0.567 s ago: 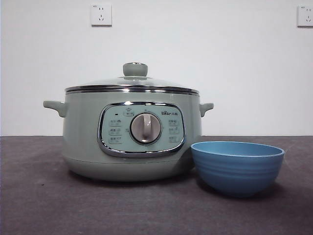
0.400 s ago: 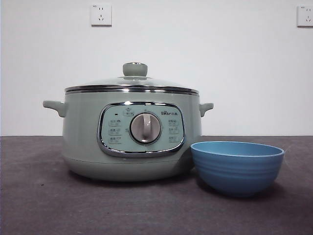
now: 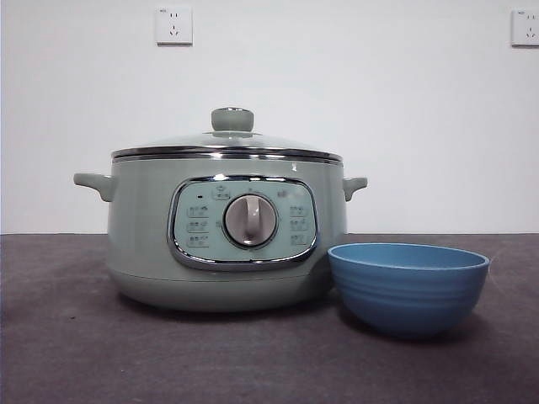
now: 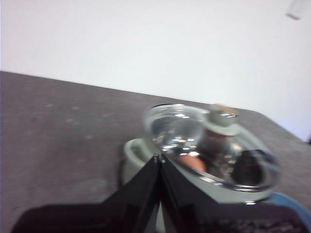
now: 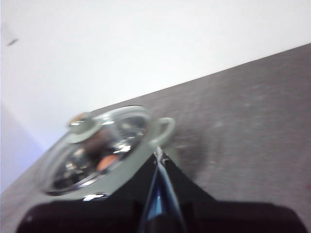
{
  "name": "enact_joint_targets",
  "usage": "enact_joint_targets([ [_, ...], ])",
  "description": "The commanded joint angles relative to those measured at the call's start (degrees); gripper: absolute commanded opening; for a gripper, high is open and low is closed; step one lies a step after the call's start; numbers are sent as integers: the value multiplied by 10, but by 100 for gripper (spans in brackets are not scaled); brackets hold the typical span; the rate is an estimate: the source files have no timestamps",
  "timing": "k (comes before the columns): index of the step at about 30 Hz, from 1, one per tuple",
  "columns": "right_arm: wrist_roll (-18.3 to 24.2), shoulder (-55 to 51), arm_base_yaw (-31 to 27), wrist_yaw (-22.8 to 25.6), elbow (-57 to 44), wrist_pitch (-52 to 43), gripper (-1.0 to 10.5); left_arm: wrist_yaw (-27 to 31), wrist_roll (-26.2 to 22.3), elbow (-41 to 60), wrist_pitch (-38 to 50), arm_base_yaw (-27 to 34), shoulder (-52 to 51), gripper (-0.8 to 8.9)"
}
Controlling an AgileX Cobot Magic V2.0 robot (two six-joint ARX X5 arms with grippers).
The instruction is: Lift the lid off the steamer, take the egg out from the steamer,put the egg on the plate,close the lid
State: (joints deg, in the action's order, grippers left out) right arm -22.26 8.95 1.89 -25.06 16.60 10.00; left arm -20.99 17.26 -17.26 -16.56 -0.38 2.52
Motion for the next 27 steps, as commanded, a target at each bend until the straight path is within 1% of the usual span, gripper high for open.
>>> enact_joint_targets([
  [1,5,44,1,-39,50,10,-11,-31,5,-40,-24,1,17,-7],
  [3,23,79,1,-68,89,30,-11,-48,0,-70,-45,1,33,-7],
  [5,44,115,2,-102,130,55,-11,-68,-17,-100,-66,1,51,-7],
  [8,85,169,2,-160,198,108,-11,-104,-39,-146,-98,1,81,-7],
  [12,167,238,9,-215,293,205,-11,-153,-64,-207,-144,1,130,-7],
  [14,197,262,18,-223,330,249,-11,-171,-76,-233,-169,1,154,-8],
  [15,218,276,24,-229,353,277,-11,-183,-87,-250,-186,1,170,-8],
  [17,246,295,35,-230,381,314,-11,-198,-105,-273,-212,1,193,-8],
  [19,270,312,48,-229,405,346,-11,-200,-122,-299,-243,0,217,-8],
  [23,273,329,77,-223,419,359,-11,-199,-133,-330,-267,-13,245,-8],
  [27,273,341,110,-161,419,372,-11,-196,-139,-343,-272,-29,259,-8],
])
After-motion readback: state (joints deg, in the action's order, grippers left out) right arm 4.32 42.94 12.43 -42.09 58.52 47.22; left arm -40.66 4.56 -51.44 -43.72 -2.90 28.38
